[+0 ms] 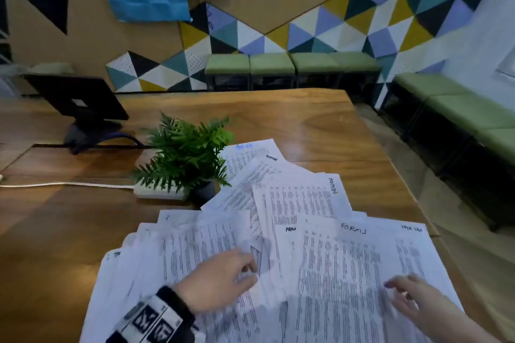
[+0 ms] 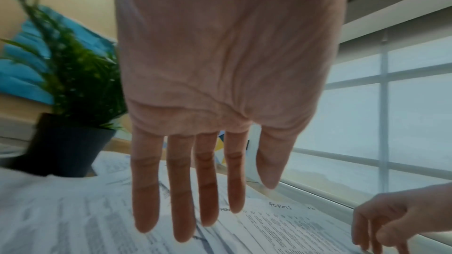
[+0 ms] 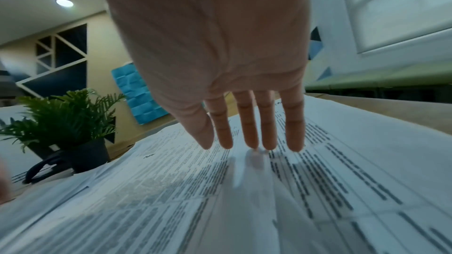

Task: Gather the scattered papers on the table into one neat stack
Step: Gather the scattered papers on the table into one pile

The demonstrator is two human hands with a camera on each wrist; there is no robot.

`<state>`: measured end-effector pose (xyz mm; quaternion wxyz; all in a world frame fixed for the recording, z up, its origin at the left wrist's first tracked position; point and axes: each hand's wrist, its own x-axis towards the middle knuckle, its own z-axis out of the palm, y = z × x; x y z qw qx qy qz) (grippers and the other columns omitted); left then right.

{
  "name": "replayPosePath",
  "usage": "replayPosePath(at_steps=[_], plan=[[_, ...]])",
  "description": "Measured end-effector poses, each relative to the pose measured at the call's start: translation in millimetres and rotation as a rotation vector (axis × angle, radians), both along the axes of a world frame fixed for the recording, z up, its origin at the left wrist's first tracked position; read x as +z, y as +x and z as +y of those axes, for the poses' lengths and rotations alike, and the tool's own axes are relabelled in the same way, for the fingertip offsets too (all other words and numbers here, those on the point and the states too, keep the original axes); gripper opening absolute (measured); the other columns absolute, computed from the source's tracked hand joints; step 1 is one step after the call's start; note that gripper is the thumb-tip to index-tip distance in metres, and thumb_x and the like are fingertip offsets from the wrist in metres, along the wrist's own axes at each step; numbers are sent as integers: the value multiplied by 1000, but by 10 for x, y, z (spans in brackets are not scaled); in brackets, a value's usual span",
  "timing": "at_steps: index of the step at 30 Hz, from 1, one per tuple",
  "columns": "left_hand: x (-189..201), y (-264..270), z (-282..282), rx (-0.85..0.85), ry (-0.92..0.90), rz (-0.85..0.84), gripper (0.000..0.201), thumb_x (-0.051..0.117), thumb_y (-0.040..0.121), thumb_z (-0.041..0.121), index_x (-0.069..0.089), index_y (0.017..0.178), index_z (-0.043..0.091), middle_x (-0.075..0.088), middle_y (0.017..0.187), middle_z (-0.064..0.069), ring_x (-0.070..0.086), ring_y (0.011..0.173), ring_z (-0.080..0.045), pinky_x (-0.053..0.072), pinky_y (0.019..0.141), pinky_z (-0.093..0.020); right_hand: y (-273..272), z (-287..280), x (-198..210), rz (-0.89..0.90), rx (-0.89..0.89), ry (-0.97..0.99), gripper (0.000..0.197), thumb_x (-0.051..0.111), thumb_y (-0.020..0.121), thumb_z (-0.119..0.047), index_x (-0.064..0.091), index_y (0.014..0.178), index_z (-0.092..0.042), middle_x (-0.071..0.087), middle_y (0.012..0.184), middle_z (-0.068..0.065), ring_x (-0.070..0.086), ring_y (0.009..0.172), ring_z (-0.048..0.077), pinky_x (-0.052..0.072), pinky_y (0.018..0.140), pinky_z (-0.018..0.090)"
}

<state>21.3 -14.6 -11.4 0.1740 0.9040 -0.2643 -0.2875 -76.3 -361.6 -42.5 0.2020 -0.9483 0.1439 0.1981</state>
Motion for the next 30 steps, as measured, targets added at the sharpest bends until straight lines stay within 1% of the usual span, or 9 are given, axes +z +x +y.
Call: replayPosePath(at_steps=[6, 8, 10, 14, 18, 22, 24, 27, 30], plan=[[-231, 194, -297, -62, 72, -29, 62, 47, 93, 43, 29, 147, 19, 46, 140, -3, 52, 119, -19, 43, 103, -34, -56, -17, -195, 2, -50, -93, 47, 47, 95, -35, 34, 140, -26, 36, 99, -19, 52, 91, 11, 39, 73, 16], [-295, 199, -412, -54, 114, -62, 70, 47, 92, 47, 21, 150, 17, 48, 139, -7, 53, 120, -23, 44, 103, -41, -36, -16, -170, -32, -117, -48, 60, 51, 94, -36, 27, 147, -19, 46, 119, -1, 54, 87, 14, 41, 65, 16], [-359, 183, -538, -44, 140, -48, 72, 48, 91, 47, 20, 148, 15, 54, 132, -10, 58, 111, -25, 48, 98, -42, -48, -32, -138, -50, -198, 59, 65, 55, 93, -33, 26, 149, -16, 49, 125, 12, 54, 81, 18, 46, 61, 24], [-428, 98, -767, 89, 67, 112, 76, 54, 87, 47, 21, 147, 15, 58, 112, -12, 57, 86, -27, 48, 72, -33, -91, 18, -124, -61, -309, 274, 65, 57, 92, -32, 28, 149, -19, 43, 104, 1, 49, 76, 16, 47, 53, 26], [-471, 87, -903, 275, -54, 220, 95, 59, 83, 54, 7, 153, 16, 30, 155, -12, 43, 132, -31, 43, 106, -40, -69, 157, -164, -92, -338, 428, 72, 59, 91, -25, 20, 151, -21, 41, 129, 9, 46, 91, 21, 40, 54, 25], [-466, 33, -1018, 578, -396, 317, 96, 64, 87, 31, -4, 153, 10, 30, 153, -19, 39, 136, -35, 41, 106, -44, 10, 235, -345, -238, -401, 440, 93, 68, 81, -1, 12, 153, -17, 45, 132, 16, 55, 92, 24, 48, 65, 30], [-505, -6, -1058, 691, -496, 348, 93, 65, 86, 23, -1, 152, 13, 41, 143, -20, 52, 120, -33, 49, 93, -42, 5, 247, -423, -291, -451, 403, 99, 68, 76, 7, 11, 153, -18, 46, 134, 25, 57, 103, 33, 52, 82, 43], [-535, -42, -1084, 700, -606, 416, 64, 57, 84, 5, 28, 141, 1, 56, 124, -24, 57, 88, -30, 49, 70, -37, -32, 237, -473, -313, -498, 548, 94, 60, 78, 14, 11, 152, -17, 59, 99, 21, 59, 80, 30, 51, 67, 39], [-471, -87, -1097, 527, -614, 259, 26, 46, 85, -10, 56, 105, 4, 63, 105, -15, 62, 87, -29, 52, 71, -33, -48, 130, -412, -346, -521, 608, 90, 58, 76, 18, 16, 150, -14, 51, 74, 7, 53, 67, 23, 49, 58, 33]])
